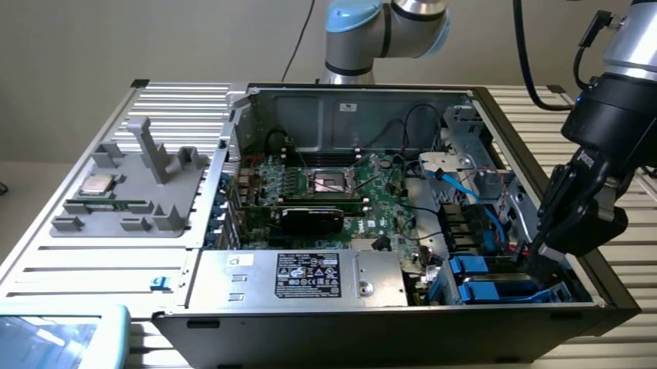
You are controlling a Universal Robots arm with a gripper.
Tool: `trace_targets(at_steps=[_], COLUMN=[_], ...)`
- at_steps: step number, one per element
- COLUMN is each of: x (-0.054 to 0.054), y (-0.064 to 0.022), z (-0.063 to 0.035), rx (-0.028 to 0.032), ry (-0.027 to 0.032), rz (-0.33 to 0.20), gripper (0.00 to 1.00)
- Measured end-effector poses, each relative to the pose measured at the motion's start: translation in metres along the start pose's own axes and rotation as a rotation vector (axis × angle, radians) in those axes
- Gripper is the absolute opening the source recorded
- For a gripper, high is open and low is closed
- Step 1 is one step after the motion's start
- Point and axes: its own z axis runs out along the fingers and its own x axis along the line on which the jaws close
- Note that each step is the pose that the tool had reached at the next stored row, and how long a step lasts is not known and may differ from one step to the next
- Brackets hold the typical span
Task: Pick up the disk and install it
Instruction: 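Insert the disk into the insertion slot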
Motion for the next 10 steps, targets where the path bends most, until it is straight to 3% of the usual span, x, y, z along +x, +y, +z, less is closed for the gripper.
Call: trace_targets(at_steps=[7,10], x=[0.0004,0.0005], y=[-0.0002,-0.0002], z=[0.0002,0.0002], rx=[-0.0006,-0.0030], ry=[-0.0011,-0.0079], rz=[0.000,0.001], gripper=[0.15,0.15])
